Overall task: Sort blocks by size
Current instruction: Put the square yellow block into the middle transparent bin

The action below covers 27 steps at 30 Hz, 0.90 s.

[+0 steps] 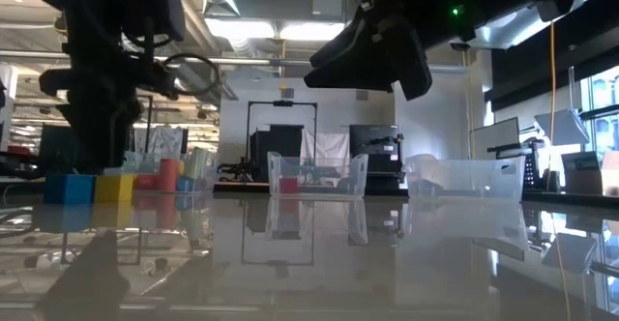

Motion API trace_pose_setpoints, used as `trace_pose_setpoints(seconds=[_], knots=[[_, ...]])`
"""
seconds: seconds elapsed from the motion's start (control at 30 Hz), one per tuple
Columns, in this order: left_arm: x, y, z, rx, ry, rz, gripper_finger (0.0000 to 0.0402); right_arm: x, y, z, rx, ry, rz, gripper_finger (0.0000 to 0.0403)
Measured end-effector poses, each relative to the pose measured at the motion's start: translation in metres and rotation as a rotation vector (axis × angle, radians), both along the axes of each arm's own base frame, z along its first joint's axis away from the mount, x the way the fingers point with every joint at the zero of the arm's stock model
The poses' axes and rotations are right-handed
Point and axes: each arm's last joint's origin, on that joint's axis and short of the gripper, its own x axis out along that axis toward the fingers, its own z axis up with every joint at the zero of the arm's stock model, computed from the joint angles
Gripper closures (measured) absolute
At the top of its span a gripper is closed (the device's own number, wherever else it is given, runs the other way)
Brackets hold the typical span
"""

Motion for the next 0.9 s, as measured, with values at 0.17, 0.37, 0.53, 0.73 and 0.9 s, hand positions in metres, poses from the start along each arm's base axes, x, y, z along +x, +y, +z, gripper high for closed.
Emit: trace_pose_setpoints(seconds=[0.17, 0.37, 0.53, 0.73, 0.9], knots=[[0.001, 0.0, -0.005, 0.0, -0.031, 0.01, 0.0163, 0.0, 0.0, 0.0, 0.001, -0.003, -0.001, 0.0125], [-0.002, 0.001, -0.021, -0.005, -0.044, 0.03, 0.0163, 0.0, 0.0, 0.0, 0.001, -0.003, -0.001, 0.0125], [-0.001, 0.003, -0.028, -0.007, -0.017, 0.046, 0.0163, 0.0, 0.0, 0.0, -0.001, -0.003, -0.001, 0.0125], [0.001, 0.003, -0.033, -0.005, 0.007, 0.035, 0.017, 0.001, -0.003, 0.0, 0.0, -0.003, -0.007, 0.0125], [0.004, 0.003, -0.035, -0.004, -0.006, 0.028, 0.0217, 0.001, -0.003, 0.0, -0.001, -0.003, -0.007, 0.0125]])
